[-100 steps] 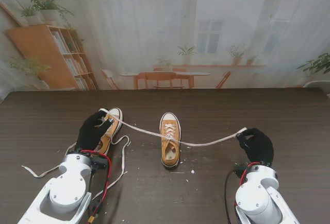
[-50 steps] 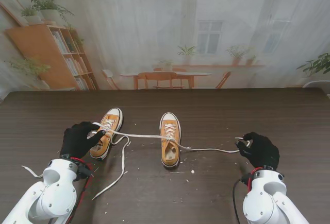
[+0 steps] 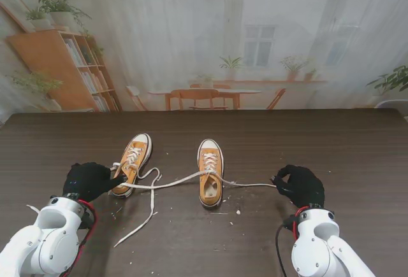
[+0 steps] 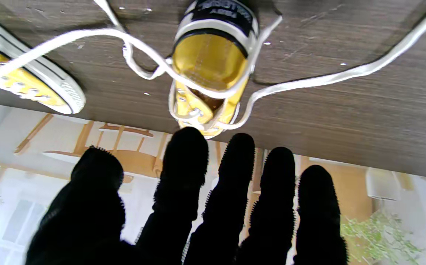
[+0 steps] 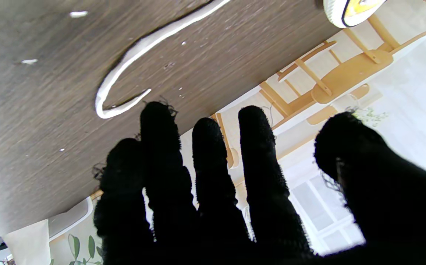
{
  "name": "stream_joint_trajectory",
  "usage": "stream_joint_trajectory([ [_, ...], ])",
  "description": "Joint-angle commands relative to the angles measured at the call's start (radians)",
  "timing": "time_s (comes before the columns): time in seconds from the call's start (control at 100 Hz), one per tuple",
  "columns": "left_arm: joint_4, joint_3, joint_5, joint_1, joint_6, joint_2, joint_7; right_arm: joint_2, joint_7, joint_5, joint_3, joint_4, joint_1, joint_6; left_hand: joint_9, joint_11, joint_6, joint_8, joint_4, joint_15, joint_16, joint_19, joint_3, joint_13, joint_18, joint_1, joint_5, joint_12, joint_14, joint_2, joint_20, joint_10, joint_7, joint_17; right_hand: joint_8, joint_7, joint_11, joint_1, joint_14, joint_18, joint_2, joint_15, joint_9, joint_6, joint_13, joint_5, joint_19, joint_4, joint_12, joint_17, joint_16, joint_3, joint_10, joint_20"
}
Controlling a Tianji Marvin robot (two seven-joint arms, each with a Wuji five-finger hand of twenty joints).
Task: Tie the shoelaces into a bow on the shoes
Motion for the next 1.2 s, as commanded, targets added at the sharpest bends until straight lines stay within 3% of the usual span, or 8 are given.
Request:
stream_joint_trajectory([
  [0.0,0.000,0.004,-0.033,0.000,-0.019,0.000,0.001,0.003,0.012,0.003,-0.007,0.001,0.007,-0.029,-0.017,0.000,-0.055,-0.034,0.020,0.004,-0.028,0.014,-0.024,0.004,0.055,-0.001,-0.016,0.013,-0.012,0.027,0.004,-0.014,-0.053,-0.011,0.021,0.000,-0.007,-0.035,-0.010,-0.008,0.004,-0.010,0.022,-0.035,0.020,0.017,-0.002,0.021,0.000,-0.002,-0.016,-0.007,-0.020,-0.005],
  [0.06,0.016,0.012,-0.063,-0.007,-0.041,-0.004,0.028,0.005,0.014,0.008,-0.010,0.014,0.014,-0.070,-0.065,-0.020,-0.031,-0.178,0.022,-0.021,-0.033,0.012,-0.021,-0.029,0.038,0.001,-0.128,0.007,-0.028,0.026,0.003,-0.023,-0.368,-0.033,0.024,-0.009,-0.015,-0.028,-0.017,-0.018,-0.002,-0.019,0.006,-0.058,0.006,0.008,-0.010,0.022,-0.002,-0.010,-0.018,-0.005,-0.027,-0.010],
  [0.11,0.031,0.019,-0.087,-0.011,-0.066,-0.008,0.053,0.008,0.019,0.007,-0.013,0.024,0.021,-0.098,-0.102,-0.031,-0.018,-0.234,0.026,-0.042,-0.038,-0.003,-0.008,-0.057,0.025,0.011,-0.188,0.004,-0.036,0.022,-0.006,-0.027,-0.521,-0.055,0.028,-0.012,-0.025,-0.023,-0.025,-0.031,-0.006,-0.027,-0.009,-0.075,-0.008,-0.001,-0.019,0.022,-0.005,-0.022,-0.020,-0.004,-0.037,-0.014],
  [0.21,0.084,0.038,-0.131,-0.026,-0.172,-0.018,0.139,0.017,0.028,-0.024,-0.024,0.049,0.038,-0.148,-0.189,-0.059,-0.015,-0.286,0.030,-0.104,-0.062,-0.062,0.043,-0.125,0.008,0.013,-0.291,-0.015,-0.046,0.009,-0.042,-0.033,-0.728,-0.113,0.044,-0.010,-0.059,-0.019,-0.054,-0.058,-0.006,-0.068,-0.049,-0.127,-0.041,-0.041,-0.064,0.021,-0.024,-0.056,-0.033,-0.019,-0.068,-0.036],
  [0.33,0.174,0.076,-0.087,-0.044,-0.301,-0.026,0.288,0.034,0.044,-0.101,-0.043,0.079,0.062,-0.186,-0.303,-0.110,-0.030,-0.315,0.024,-0.219,-0.118,-0.189,0.094,-0.207,-0.016,-0.010,-0.394,-0.057,-0.065,-0.007,-0.104,-0.056,-0.854,-0.180,0.056,0.006,-0.099,-0.016,-0.090,-0.087,-0.015,-0.123,-0.100,-0.179,-0.080,-0.094,-0.122,0.019,-0.055,-0.094,-0.051,-0.040,-0.108,-0.066],
  [0.47,0.257,0.112,-0.017,-0.056,-0.409,-0.021,0.386,0.056,0.090,-0.176,-0.069,0.111,0.095,-0.216,-0.364,-0.148,-0.051,-0.334,0.019,-0.307,-0.163,-0.290,0.121,-0.249,-0.031,-0.027,-0.442,-0.100,-0.092,-0.016,-0.139,-0.080,-0.892,-0.210,0.056,0.025,-0.139,-0.017,-0.122,-0.118,-0.039,-0.196,-0.167,-0.224,-0.131,-0.157,-0.199,0.014,-0.091,-0.143,-0.075,-0.054,-0.145,-0.104],
  [0.7,0.266,0.127,-0.018,-0.027,-0.401,-0.023,0.406,0.074,0.133,-0.235,-0.140,0.175,0.175,-0.217,-0.380,-0.155,-0.053,-0.341,0.019,-0.342,-0.179,-0.337,0.134,-0.260,-0.030,-0.028,-0.449,-0.116,-0.097,-0.017,-0.151,-0.085,-0.893,-0.219,0.048,0.036,-0.169,-0.014,-0.151,-0.150,-0.086,-0.262,-0.253,-0.253,-0.187,-0.251,-0.273,0.007,-0.122,-0.187,-0.094,-0.060,-0.179,-0.138],
  [1.19,0.233,0.134,-0.047,0.011,-0.390,-0.033,0.424,0.064,0.111,-0.215,-0.366,0.404,0.413,-0.181,-0.376,-0.146,-0.048,-0.335,0.020,-0.339,-0.168,-0.351,0.160,-0.258,-0.019,-0.032,-0.431,-0.118,-0.082,-0.015,-0.136,-0.075,-0.868,-0.213,0.022,0.077,-0.168,-0.030,-0.169,-0.167,-0.212,-0.341,-0.360,-0.245,-0.266,-0.364,-0.352,-0.011,-0.166,-0.243,-0.121,-0.016,-0.202,-0.174],
])
